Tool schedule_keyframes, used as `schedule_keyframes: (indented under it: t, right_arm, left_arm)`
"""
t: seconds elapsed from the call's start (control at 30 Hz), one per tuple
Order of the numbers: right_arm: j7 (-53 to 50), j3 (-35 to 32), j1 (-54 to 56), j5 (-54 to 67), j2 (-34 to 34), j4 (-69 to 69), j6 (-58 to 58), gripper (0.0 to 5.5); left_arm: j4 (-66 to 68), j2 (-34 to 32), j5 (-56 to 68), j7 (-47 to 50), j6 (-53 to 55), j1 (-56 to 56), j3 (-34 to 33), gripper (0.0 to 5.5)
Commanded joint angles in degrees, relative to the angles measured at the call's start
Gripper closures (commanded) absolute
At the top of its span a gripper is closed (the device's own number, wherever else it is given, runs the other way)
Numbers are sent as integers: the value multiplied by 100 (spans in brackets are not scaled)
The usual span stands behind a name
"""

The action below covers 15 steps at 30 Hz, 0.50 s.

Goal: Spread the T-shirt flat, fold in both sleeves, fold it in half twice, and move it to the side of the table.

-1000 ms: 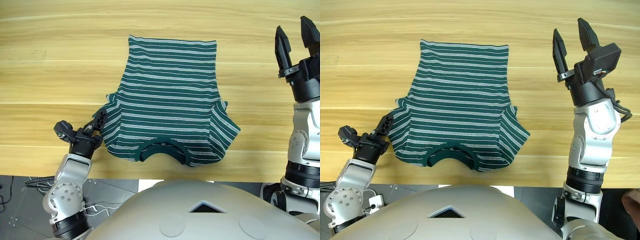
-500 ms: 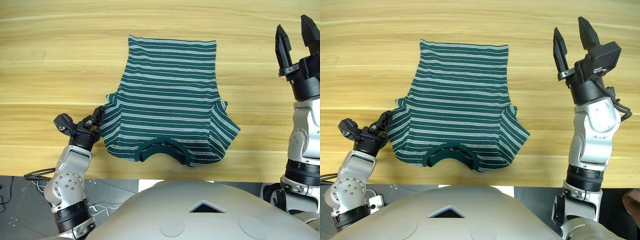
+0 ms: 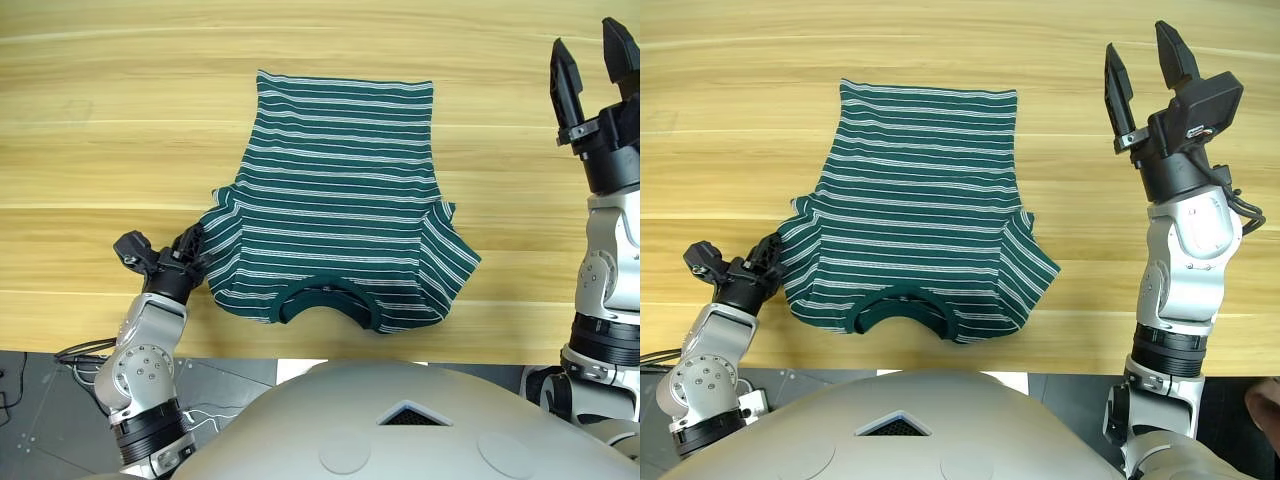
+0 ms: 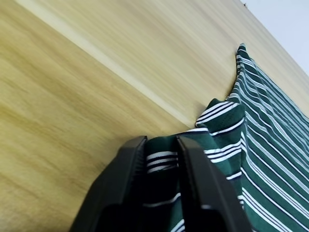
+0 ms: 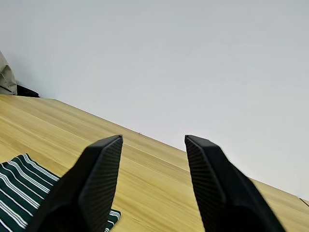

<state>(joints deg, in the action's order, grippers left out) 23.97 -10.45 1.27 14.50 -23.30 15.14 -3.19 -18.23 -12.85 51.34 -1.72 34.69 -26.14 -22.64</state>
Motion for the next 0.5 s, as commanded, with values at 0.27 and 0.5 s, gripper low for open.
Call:
schedule_keyframes:
  t: [0.27,0.5]
  right_arm:
    - [62,113,-166,-71,-11,35,27,311]
    - [76,169,-154,-70,-33,-11,18,311]
  left_arm:
    - [229,176,-134,-22,71,-121,-33,546]
    - [-654,97,-799,-353,-497,-339,265,546]
